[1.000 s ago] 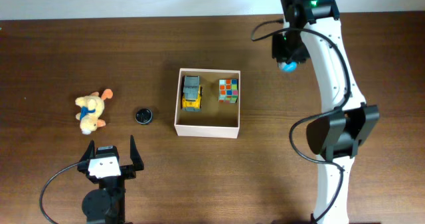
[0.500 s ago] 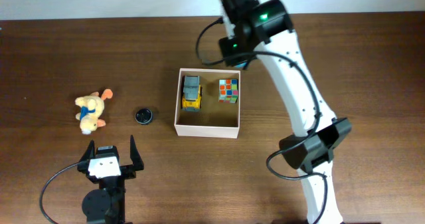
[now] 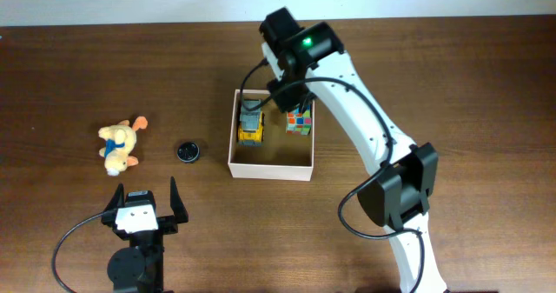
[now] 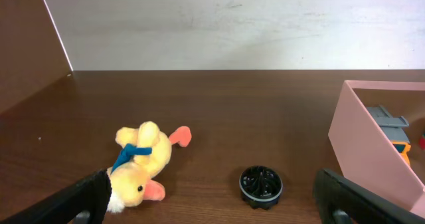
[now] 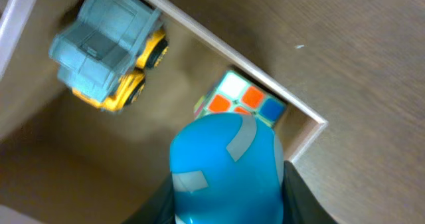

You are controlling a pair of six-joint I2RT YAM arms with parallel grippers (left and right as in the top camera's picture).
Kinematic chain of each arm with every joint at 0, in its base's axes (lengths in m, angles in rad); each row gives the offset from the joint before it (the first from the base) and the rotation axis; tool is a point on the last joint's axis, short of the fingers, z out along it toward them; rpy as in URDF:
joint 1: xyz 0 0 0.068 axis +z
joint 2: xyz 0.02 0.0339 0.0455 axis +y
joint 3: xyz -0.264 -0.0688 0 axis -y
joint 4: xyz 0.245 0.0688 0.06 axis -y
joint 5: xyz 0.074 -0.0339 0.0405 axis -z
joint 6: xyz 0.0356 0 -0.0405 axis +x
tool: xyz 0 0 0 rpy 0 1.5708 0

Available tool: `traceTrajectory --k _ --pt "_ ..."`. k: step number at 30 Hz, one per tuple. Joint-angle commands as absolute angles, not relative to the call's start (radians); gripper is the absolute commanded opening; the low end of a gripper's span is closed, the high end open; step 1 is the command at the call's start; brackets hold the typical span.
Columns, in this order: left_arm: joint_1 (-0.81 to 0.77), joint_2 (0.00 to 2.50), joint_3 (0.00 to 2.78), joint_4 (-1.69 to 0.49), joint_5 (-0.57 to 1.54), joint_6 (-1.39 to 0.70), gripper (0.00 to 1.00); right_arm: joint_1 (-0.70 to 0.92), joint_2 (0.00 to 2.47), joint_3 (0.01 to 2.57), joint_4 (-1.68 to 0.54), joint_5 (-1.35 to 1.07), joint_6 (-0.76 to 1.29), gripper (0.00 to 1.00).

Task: Pack container
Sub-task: 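Lift the blue ball and carry it left over the box, then lower the ball into the box between truck and cube, release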

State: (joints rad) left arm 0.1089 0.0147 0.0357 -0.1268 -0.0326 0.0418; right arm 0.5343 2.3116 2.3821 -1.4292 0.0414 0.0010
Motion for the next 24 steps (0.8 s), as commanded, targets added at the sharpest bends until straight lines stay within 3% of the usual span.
traceTrajectory --k 1,7,12,24 --pt "0.114 0.005 0.031 -0.125 -0.021 0.057 0.99 0.561 2.319 2.315 -1.391 0.025 -0.065 0.21" --pt "0.114 0.005 0.03 -0.125 -0.021 0.057 0.99 0.564 2.319 2.248 -1.327 0.025 -0.072 0.2" --pt "0.114 0.005 0.03 -0.125 -0.021 0.057 0.99 0.564 2.319 2.211 -1.268 0.014 -0.072 0.3" --pt "0.114 0.005 0.03 -0.125 -0.021 0.057 0.99 0.564 2.331 2.177 -1.174 -0.021 -0.071 0.3"
